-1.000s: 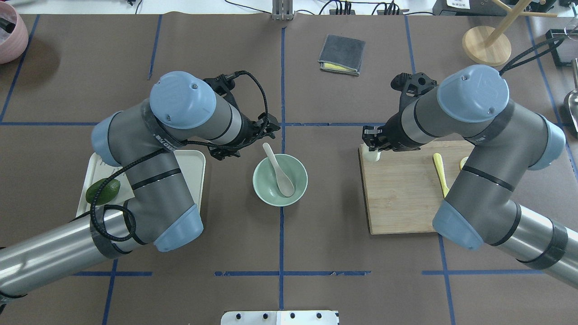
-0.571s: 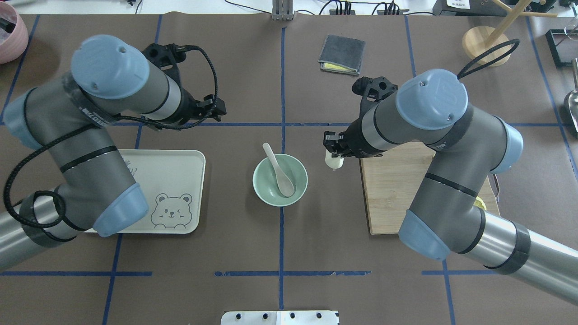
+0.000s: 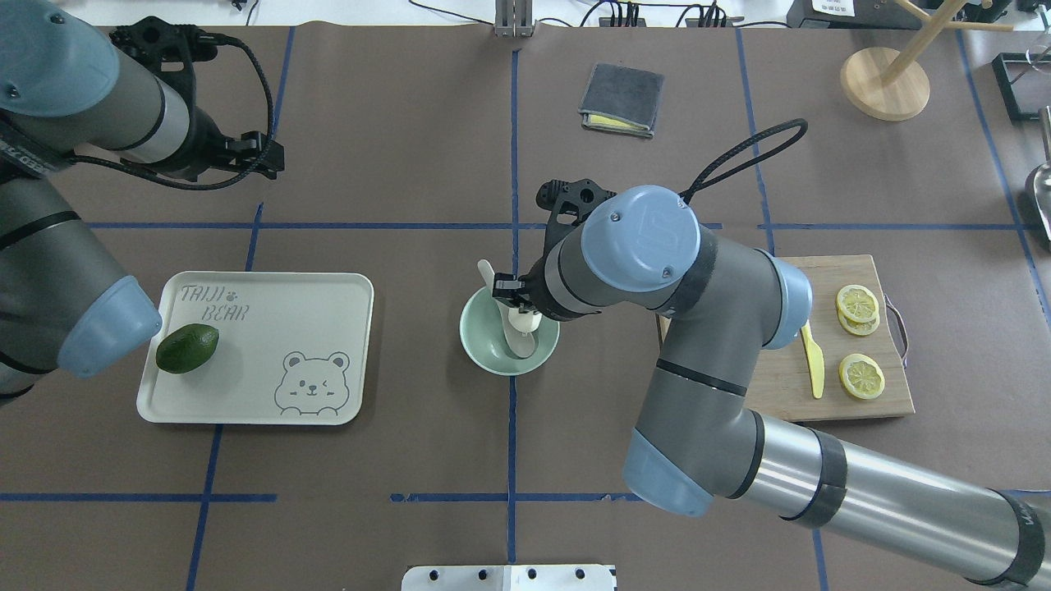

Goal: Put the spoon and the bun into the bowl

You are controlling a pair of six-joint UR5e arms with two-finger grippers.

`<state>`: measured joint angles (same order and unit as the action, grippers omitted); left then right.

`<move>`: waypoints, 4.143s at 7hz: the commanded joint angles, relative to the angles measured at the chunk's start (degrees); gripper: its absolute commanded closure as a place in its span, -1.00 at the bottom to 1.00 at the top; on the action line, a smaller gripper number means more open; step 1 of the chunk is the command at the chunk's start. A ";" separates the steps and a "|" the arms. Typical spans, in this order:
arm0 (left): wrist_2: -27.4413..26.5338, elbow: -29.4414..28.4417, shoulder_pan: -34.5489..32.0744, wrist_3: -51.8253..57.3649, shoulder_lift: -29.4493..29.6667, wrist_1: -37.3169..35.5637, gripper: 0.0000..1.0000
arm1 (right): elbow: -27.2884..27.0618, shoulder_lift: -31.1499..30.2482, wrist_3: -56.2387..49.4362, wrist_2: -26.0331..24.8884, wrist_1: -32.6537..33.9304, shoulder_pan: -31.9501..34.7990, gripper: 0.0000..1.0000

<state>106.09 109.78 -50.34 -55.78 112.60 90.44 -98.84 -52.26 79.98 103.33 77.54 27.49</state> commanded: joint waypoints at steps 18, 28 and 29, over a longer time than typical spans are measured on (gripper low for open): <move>23.01 -16.44 -37.47 68.79 -20.04 -0.44 -1.00 | -7.02 -36.76 -72.41 30.86 10.35 50.41 -1.00; 28.91 -17.75 -39.84 65.64 -25.76 0.34 -1.00 | 9.09 -36.59 -87.45 37.43 11.93 63.11 -1.00; 28.91 -17.58 -39.84 65.19 -25.59 0.43 -1.00 | 9.63 -36.51 -87.36 37.38 11.93 63.48 -1.00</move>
<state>134.87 92.20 -90.19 10.45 86.87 90.60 -90.12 -88.80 -7.43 139.45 89.44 90.08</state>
